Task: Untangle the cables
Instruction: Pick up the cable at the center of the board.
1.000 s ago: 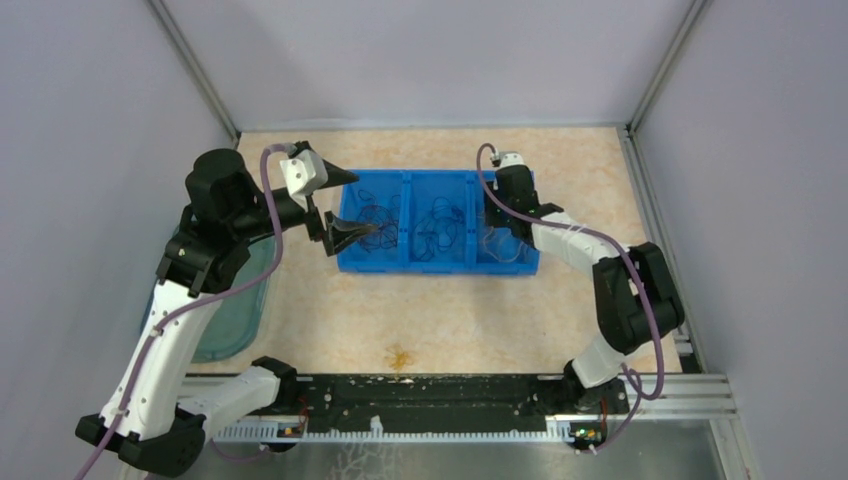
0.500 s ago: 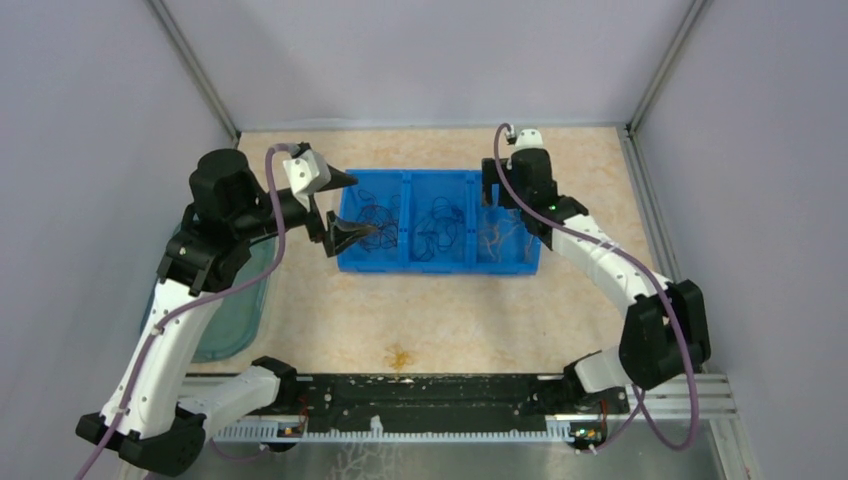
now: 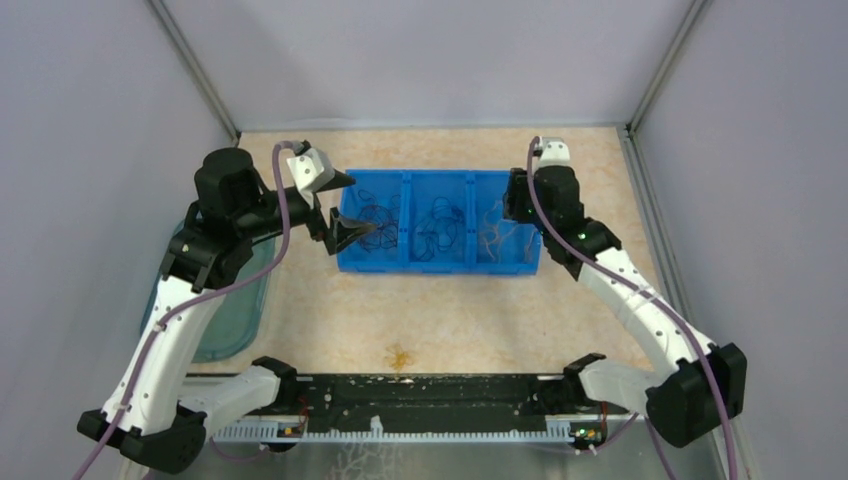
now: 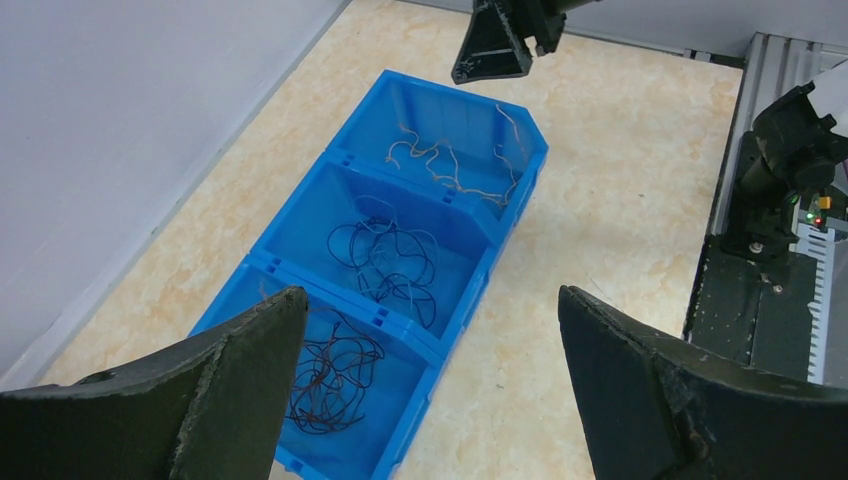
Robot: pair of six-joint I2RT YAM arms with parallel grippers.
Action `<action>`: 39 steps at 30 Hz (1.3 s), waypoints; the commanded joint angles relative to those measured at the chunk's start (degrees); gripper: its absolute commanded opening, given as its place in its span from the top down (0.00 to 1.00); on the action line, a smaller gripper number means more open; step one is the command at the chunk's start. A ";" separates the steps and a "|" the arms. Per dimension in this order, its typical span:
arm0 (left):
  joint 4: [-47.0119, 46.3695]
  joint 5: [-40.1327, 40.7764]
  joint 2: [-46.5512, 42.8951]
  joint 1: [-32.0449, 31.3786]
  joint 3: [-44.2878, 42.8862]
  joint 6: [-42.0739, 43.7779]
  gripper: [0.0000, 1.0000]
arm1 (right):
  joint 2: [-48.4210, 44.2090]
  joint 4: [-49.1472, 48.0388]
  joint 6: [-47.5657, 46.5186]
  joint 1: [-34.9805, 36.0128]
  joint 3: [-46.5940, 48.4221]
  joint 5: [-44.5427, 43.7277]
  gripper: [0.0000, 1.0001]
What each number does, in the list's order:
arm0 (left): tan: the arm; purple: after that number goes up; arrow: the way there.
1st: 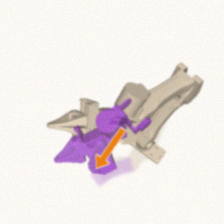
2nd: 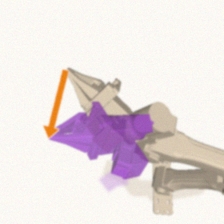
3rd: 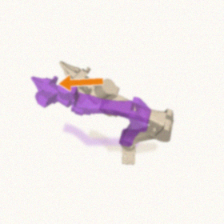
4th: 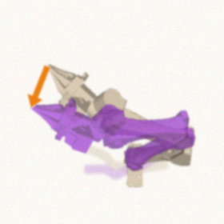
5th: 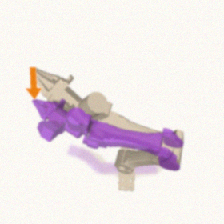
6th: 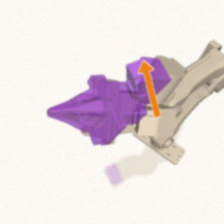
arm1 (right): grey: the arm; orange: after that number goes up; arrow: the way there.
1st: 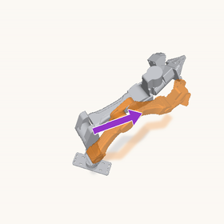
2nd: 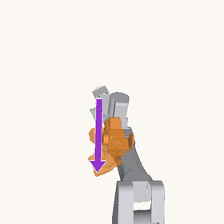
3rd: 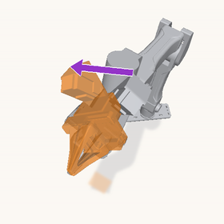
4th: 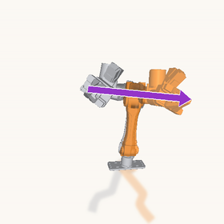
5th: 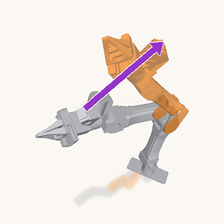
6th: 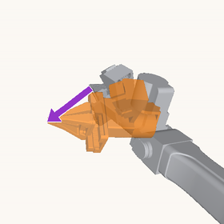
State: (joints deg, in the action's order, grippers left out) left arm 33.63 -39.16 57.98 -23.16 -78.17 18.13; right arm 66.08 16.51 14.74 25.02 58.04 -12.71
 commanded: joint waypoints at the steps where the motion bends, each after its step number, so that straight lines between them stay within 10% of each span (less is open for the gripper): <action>1: 0.87 -0.07 -0.26 -0.28 -1.02 0.28 0.00 | -4.82 3.23 4.17 1.17 -4.48 0.49 0.50; 8: 3.76 1.65 0.19 0.45 0.20 -0.48 0.00 | -12.16 -8.78 -2.80 17.55 -15.01 10.68 0.27; 14: 2.58 -1.89 -3.18 4.20 7.29 1.39 0.00 | -5.82 -16.33 -7.62 32.19 -18.92 28.02 0.31; 21: 4.22 -6.79 -7.61 5.05 11.67 4.93 0.00 | 11.39 -23.87 -11.38 44.88 -18.56 25.94 0.32; 29: 5.56 -7.69 -9.43 5.05 12.82 4.30 0.00 | 21.72 -29.67 -12.89 47.35 -16.08 21.37 0.49; 36: 6.10 -8.01 -11.17 5.05 14.46 5.59 0.00 | 18.30 -29.55 -13.06 47.32 -15.55 16.52 0.99; 39: 7.21 -8.92 -11.82 5.05 15.47 7.05 0.00 | 14.18 -28.83 -13.42 47.17 -15.64 16.08 1.00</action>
State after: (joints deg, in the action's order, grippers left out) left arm 39.22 -45.82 47.31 -18.24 -63.99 22.70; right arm 86.89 -9.47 2.24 71.99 39.77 5.78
